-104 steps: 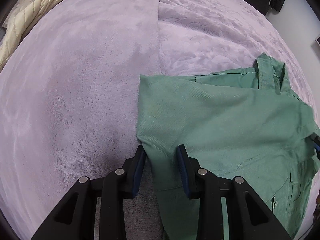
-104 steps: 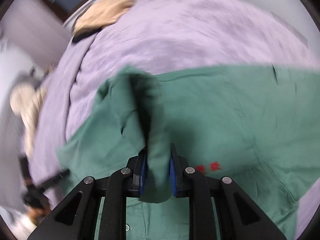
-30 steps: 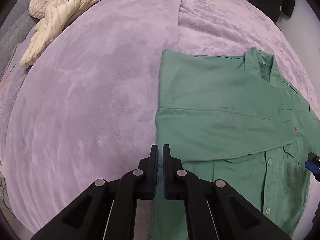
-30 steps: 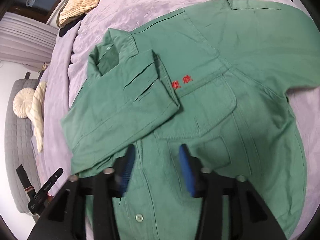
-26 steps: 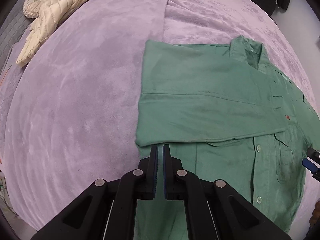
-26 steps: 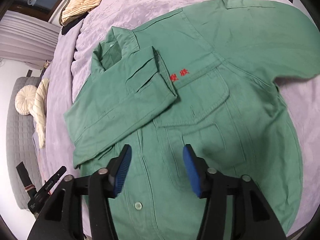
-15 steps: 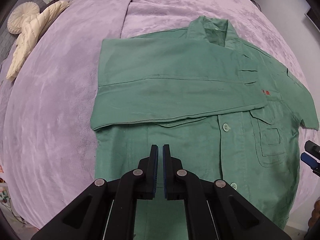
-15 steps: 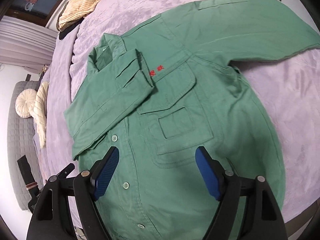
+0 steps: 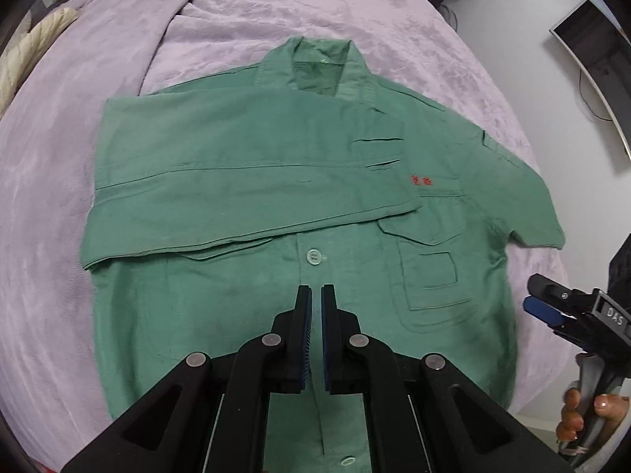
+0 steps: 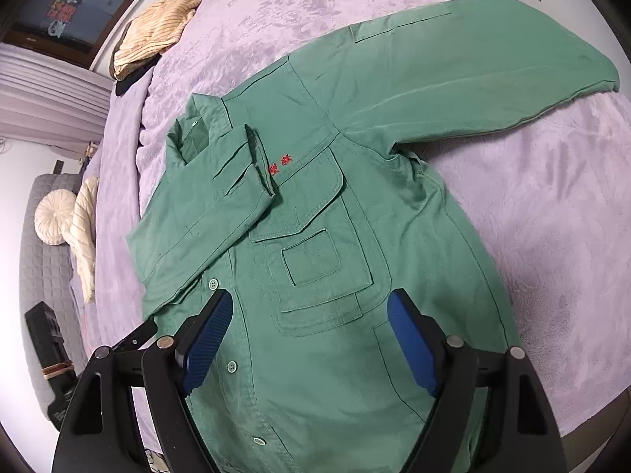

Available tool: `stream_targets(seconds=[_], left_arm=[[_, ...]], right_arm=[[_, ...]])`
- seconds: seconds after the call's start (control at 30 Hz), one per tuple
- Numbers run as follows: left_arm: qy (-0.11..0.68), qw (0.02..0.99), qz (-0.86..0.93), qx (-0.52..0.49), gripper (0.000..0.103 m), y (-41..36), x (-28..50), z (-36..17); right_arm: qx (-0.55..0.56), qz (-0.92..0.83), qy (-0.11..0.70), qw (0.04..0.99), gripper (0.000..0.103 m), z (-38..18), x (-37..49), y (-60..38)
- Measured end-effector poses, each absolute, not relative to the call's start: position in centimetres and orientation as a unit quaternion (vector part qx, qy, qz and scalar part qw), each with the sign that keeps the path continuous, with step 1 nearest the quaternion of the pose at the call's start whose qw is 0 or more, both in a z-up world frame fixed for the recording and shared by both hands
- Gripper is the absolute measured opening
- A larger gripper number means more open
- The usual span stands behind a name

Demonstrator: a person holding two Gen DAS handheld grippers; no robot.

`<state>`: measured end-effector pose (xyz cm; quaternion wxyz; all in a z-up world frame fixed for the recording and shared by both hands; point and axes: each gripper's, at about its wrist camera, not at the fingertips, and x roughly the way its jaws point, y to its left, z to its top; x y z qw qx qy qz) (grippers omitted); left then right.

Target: Fold small clothes

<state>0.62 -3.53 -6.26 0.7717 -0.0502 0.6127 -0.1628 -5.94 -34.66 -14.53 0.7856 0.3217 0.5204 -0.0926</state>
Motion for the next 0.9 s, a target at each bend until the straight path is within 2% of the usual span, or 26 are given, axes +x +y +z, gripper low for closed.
stream_targets(seconds=[0.03, 0.07, 0.1, 0.13, 0.27, 0.5, 0.63, 0.9], left_arm=[[0.609, 0.775, -0.165, -0.048, 0.011, -3.8, 0.6, -5.9], [0.603, 0.778, -0.169, -0.047, 0.071, -4.1, 0.7, -5.5], [0.598, 0.781, -0.172, -0.053, 0.098, -4.2, 0.7, -5.2], [0.585, 0.789, -0.176, -0.064, 0.103, -4.5, 0.9, -5.4], [0.573, 0.794, -0.186, -0.074, 0.103, -6.1, 1.9, -6.7], [0.559, 0.819, -0.128, -0.027, 0.103, -8.9, 3.5, -9.7], [0.586, 0.801, -0.12, 0.003, 0.103, -11.1, 5.3, -12.9], [0.595, 0.796, -0.114, 0.014, 0.103, -16.0, 7.3, -16.2]], right_arm=[[0.325, -0.091, 0.519, 0.785, 0.083, -14.6, -5.9, -34.8], [0.328, -0.09, 0.518, 0.785, 0.083, -14.6, -5.8, -34.9], [0.329, -0.089, 0.517, 0.785, 0.083, -14.7, -5.7, -35.0], [0.33, -0.087, 0.516, 0.785, 0.083, -14.8, -5.6, -35.0], [0.334, -0.082, 0.512, 0.787, 0.083, -14.7, -5.4, -35.2], [0.341, -0.089, 0.5, 0.791, 0.083, -14.2, -5.8, -36.8], [0.352, -0.104, 0.482, 0.796, 0.083, -13.8, -6.8, -39.3], [0.457, -0.131, 0.423, 0.771, 0.083, -15.2, -10.5, -48.5]])
